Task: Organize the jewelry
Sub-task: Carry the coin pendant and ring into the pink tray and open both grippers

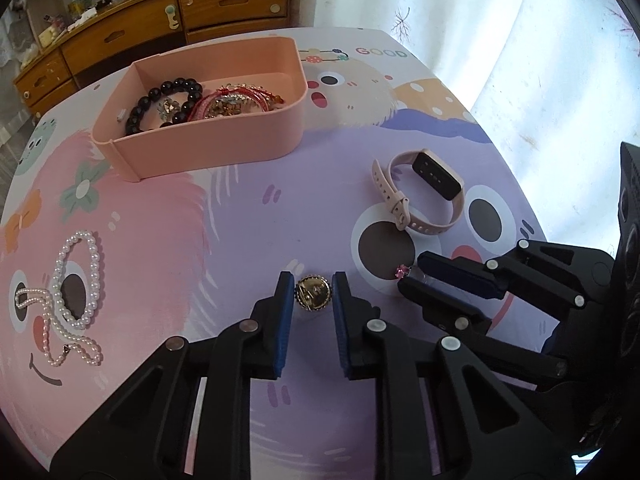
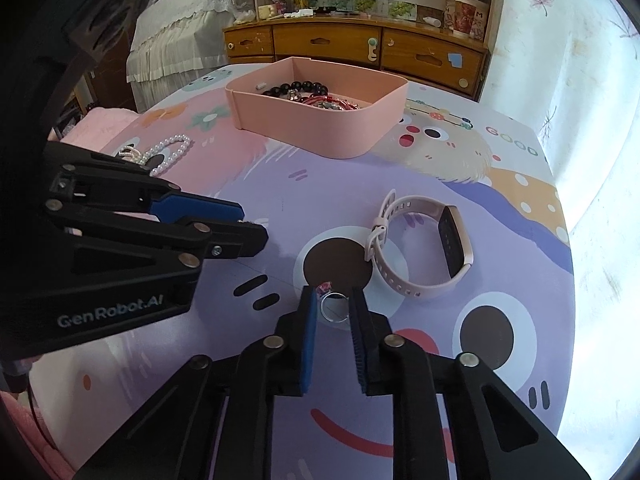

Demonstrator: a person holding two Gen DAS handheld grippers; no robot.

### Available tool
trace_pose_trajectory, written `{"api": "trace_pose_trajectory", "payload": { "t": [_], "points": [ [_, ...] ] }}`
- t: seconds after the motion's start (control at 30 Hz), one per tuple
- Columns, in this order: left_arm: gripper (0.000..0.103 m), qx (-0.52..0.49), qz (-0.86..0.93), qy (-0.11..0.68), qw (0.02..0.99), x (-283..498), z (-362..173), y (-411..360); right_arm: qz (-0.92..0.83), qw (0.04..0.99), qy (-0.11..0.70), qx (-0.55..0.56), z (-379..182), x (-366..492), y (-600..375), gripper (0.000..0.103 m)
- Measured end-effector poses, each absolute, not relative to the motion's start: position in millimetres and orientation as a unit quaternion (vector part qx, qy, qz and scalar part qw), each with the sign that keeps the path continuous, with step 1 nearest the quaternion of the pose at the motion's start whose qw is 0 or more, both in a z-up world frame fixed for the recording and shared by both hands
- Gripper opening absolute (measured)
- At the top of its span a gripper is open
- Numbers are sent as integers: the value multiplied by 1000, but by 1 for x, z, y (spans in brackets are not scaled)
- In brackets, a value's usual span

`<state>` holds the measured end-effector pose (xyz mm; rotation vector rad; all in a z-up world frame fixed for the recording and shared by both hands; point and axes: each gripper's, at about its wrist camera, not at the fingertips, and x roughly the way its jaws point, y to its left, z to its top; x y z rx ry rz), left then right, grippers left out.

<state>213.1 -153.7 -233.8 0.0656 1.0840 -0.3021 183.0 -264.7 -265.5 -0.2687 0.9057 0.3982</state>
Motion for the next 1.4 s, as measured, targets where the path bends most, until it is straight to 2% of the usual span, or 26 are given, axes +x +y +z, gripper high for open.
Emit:
{"api": "trace_pose_trajectory", "payload": {
  "t": [0.4,0.67,0.97,1.4],
  "points": [
    [17,9,-122,498,858,209,-213,-124,190,872,444,-86,-260,189,-251,14],
    [17,5,-115,489,865,226,-181,-90,207,876,434,-47,-242,200,-220,14],
    [17,-14,-120,428,896,256,-122,-52,212,887,409,-40,-212,222,-179,14],
    [17,-36,-131,383,914,301,-98,-27,165,921,352,-20,-162,276,-150,14]
  ]
}}
